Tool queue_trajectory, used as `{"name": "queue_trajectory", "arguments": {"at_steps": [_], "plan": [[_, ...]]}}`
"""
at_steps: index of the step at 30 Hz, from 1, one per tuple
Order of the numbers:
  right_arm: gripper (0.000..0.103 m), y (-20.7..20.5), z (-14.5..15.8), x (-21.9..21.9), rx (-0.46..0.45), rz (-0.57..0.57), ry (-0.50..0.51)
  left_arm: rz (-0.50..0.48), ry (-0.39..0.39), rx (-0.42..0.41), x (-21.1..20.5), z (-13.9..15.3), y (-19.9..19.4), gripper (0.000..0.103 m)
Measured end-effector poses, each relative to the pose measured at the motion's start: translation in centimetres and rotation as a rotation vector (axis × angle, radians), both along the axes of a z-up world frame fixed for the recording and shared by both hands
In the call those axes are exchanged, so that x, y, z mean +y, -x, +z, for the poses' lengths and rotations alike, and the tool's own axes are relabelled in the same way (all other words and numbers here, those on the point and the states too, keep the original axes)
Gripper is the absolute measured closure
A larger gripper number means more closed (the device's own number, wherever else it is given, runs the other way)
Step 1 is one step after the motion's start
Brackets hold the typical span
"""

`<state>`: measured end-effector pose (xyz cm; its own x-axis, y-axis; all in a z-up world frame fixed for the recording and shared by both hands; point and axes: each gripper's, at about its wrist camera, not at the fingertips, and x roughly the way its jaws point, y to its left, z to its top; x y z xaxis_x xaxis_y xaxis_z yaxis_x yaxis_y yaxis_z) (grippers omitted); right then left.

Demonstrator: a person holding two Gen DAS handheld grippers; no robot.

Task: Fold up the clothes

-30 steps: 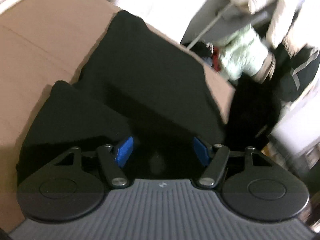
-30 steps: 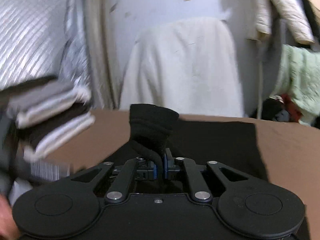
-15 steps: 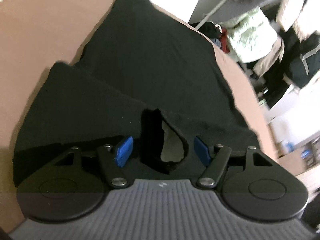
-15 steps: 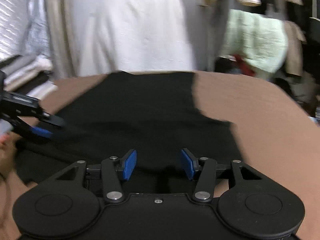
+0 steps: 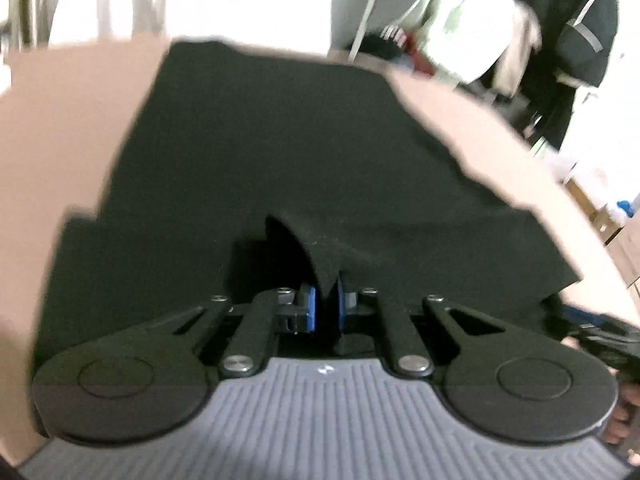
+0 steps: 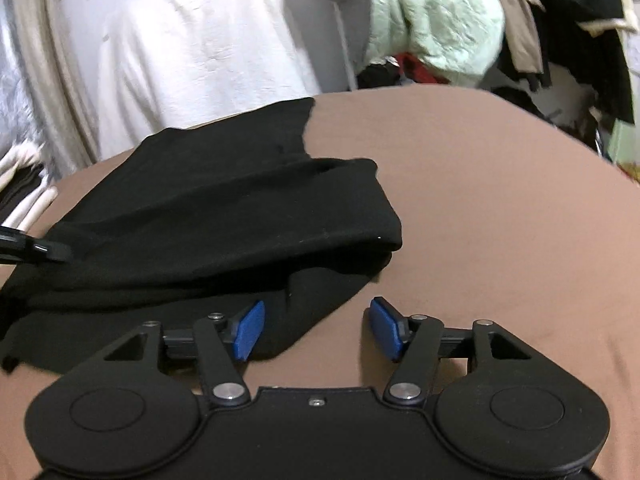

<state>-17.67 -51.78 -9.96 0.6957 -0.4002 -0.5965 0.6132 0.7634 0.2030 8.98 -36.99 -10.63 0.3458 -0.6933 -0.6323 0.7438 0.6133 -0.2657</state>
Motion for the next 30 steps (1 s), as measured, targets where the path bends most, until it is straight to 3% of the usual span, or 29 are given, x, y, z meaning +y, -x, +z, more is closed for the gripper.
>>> {"name": "queue_trajectory", "arguments": {"at_steps": [2,4,6,10,15,16,17,18,21,23,25,28,30], "plan": [[0.038,-0.2,-0.1,-0.2,-0.005,-0.021,-0.01,0.039,0.045,-0.027,1.8,2.4,0.2,0.094],[0.038,-0.2,-0.1,-0.1,0.006,-0.027,0.011,0.111,0.077,0.012,3.9,3.4,-0.7,0.094],[0.039,-0.2,-0.2,0.1,0.02,-0.041,0.036,0.177,0.032,0.068,5.3,2.3,-2.1,0.093],[0.038,-0.5,-0.4,-0.3,0.01,-0.049,0.061,0.204,-0.139,0.185,5.2,-3.3,-4.2,0.093],[0.04,-1.8,0.2,-0.9,0.006,0.015,0.126,0.212,-0.064,0.125,5.6,-0.4,-4.3,0.093],[0.062,-2.0,0.5,-1.0,0.009,0.046,0.154,0.214,-0.062,0.119,5.8,-0.2,-4.2,0.093],[0.095,-2.3,0.8,-1.0,0.013,0.077,0.182,0.217,-0.06,0.113,6.1,0.0,-4.2,0.094],[0.097,-2.5,1.1,-1.0,0.015,0.104,0.211,0.219,-0.058,0.107,6.3,0.3,-4.2,0.094],[0.101,-1.1,2.5,-0.8,-0.022,0.023,0.281,0.267,-0.035,0.115,7.9,1.0,-4.8,0.094],[0.102,-0.1,2.1,-1.6,-0.021,-0.008,0.235,0.285,-0.031,0.155,9.0,0.5,-5.5,0.094],[0.102,0.0,0.9,-1.9,0.015,-0.01,0.207,0.283,-0.062,0.208,9.0,-0.7,-6.0,0.094],[0.102,0.5,1.2,-1.0,0.015,-0.027,0.253,0.274,-0.123,0.268,8.3,-2.3,-6.1,0.094],[0.102,0.9,1.6,-0.3,0.035,-0.032,0.29,0.258,-0.123,0.205,8.3,-0.7,-5.1,0.094]]}}
